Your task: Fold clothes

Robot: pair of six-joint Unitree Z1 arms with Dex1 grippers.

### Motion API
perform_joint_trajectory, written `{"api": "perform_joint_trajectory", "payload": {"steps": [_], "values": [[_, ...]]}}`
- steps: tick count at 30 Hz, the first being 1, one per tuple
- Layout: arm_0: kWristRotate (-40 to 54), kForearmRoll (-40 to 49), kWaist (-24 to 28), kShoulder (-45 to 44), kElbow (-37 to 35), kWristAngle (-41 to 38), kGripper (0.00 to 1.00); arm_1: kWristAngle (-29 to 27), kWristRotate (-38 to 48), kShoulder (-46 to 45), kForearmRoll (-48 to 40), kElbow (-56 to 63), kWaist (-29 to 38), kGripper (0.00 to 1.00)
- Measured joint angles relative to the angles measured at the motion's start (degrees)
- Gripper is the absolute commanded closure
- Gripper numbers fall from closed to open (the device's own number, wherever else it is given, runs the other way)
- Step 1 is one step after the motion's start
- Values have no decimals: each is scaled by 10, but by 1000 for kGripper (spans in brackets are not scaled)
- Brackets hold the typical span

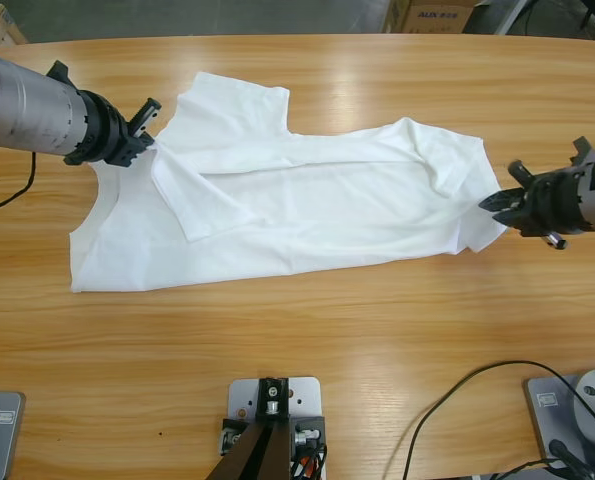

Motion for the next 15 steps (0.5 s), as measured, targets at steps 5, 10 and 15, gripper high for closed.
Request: {"api": "perform_joint_trajectory", "payload": {"steps": [5,10,15], "values": [[8,-9,5,16,0,0,139,-15,-71,-64,37,0,0,16],[100,-21,16,19,-24,-1,107,-12,-87,-138,82,7,0,82],[303,-22,-12,2,-39,-4,220,2,-88,-141,77,27,25,86]]}}
